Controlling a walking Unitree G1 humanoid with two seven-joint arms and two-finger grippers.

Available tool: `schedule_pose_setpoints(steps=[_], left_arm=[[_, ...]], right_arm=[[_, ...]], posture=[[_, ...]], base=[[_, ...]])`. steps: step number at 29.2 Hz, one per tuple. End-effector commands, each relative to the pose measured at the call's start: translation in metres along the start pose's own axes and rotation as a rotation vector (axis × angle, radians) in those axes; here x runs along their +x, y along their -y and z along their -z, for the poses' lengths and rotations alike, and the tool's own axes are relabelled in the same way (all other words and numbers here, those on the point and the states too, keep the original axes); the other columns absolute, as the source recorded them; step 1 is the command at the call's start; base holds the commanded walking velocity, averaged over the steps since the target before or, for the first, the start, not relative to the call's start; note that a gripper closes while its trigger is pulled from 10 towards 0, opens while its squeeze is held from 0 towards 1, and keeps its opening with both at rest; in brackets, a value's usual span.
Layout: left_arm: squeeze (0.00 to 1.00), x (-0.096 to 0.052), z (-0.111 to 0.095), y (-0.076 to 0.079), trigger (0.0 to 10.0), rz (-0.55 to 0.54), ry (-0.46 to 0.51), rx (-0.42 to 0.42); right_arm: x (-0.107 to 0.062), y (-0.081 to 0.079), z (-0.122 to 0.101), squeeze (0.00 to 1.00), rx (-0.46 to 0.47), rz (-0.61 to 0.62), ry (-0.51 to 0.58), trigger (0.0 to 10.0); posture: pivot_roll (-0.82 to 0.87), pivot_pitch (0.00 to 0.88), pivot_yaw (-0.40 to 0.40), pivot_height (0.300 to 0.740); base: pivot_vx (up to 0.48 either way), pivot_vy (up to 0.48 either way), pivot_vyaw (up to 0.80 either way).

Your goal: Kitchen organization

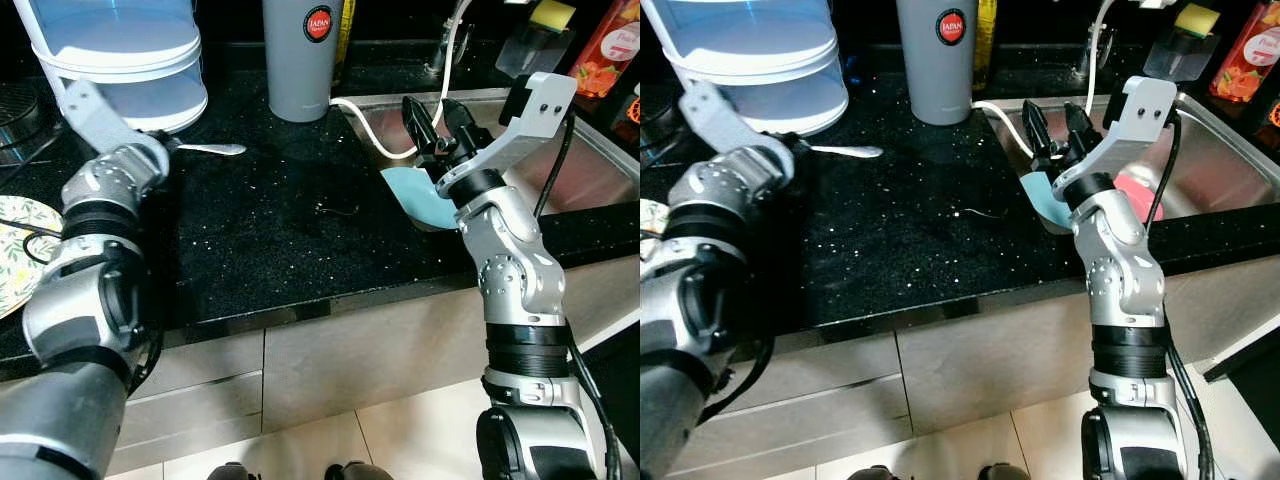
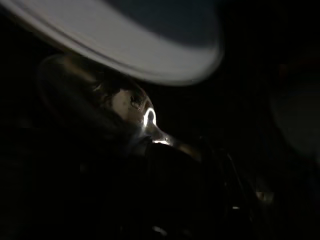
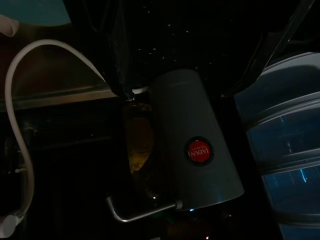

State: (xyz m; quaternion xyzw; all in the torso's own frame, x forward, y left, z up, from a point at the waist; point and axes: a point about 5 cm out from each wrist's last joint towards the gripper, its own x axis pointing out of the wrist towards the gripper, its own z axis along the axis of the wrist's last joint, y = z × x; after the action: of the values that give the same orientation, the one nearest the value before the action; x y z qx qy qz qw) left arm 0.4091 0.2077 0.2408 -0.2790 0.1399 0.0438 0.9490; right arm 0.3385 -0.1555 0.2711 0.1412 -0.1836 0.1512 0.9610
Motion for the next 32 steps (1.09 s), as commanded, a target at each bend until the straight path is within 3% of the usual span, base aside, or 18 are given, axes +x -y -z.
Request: schedule_pose_setpoints(steps=[1,6,9,11,12,14,17,18,21,32], left_arm=[[0.0,0.004,0.032,-0.005,10.0,-0.018,-0.142,0.029],[0.0,0.0,0.043,-0.006,10.0,-0.001,-0.19,0.061],[0.0,-0.017,0.065,0.0,10.0,0.075,-0.262,0.142],[0.0,-0.017,0.065,0.0,10.0,0.075,-0.262,0.142],[0.0,-0.024,0.067,0.005,10.0,0.117,-0.26,0.183],[0.0,-0.035,0.042,0.015,10.0,0.184,-0.075,0.378],[0.0,-0.039,0.035,0.019,10.0,0.203,-0.018,0.435],[0.0,-0.032,0.001,0.01,10.0,0.106,0.123,0.502],[0.0,-0.026,-0.026,-0.003,10.0,0.023,0.203,0.509],[0.0,-0.006,-0.018,-0.036,10.0,-0.056,0.128,0.421]], right_arm=[[-0.001,0.007,0.001,0.0,-0.004,0.028,-0.004,10.0],[-0.001,0.007,0.001,0.0,-0.004,0.029,-0.003,10.0],[-0.001,0.007,0.001,0.0,-0.001,0.029,-0.002,10.0],[-0.001,0.007,0.001,0.0,-0.001,0.029,-0.002,10.0],[-0.001,0.007,0.001,0.0,-0.002,0.028,-0.001,10.0],[0.0,0.007,0.002,0.0,0.001,0.028,0.0,10.0],[0.0,0.007,0.002,0.0,0.001,0.028,0.0,10.0],[0.001,0.005,0.003,0.0,0.006,0.02,0.0,10.0],[0.003,0.003,0.004,0.0,0.009,0.009,0.002,10.0],[-0.007,0.006,-0.005,0.0,-0.008,0.033,0.025,10.0]], posture=[[0.07,0.062,-0.051,0.74],[0.08,0.062,-0.05,0.74],[0.08,0.056,-0.047,0.74],[0.08,0.056,-0.047,0.74],[0.09,0.055,-0.046,0.74],[0.09,0.049,-0.05,0.74],[0.09,0.049,-0.05,0.74],[0.1,0.041,-0.051,0.74],[0.09,0.038,-0.051,0.74],[0.03,0.075,-0.01,0.74]], base=[[0.0,0.0,0.0],[0.0,0.0,0.0],[0.0,0.0,0.0],[0.0,0.0,0.0],[0.0,0.0,0.0],[0.0,0.0,0.0],[0.0,0.0,0.0],[0.0,0.0,0.0],[0.0,0.0,0.0],[0.0,0.0,0.0]])
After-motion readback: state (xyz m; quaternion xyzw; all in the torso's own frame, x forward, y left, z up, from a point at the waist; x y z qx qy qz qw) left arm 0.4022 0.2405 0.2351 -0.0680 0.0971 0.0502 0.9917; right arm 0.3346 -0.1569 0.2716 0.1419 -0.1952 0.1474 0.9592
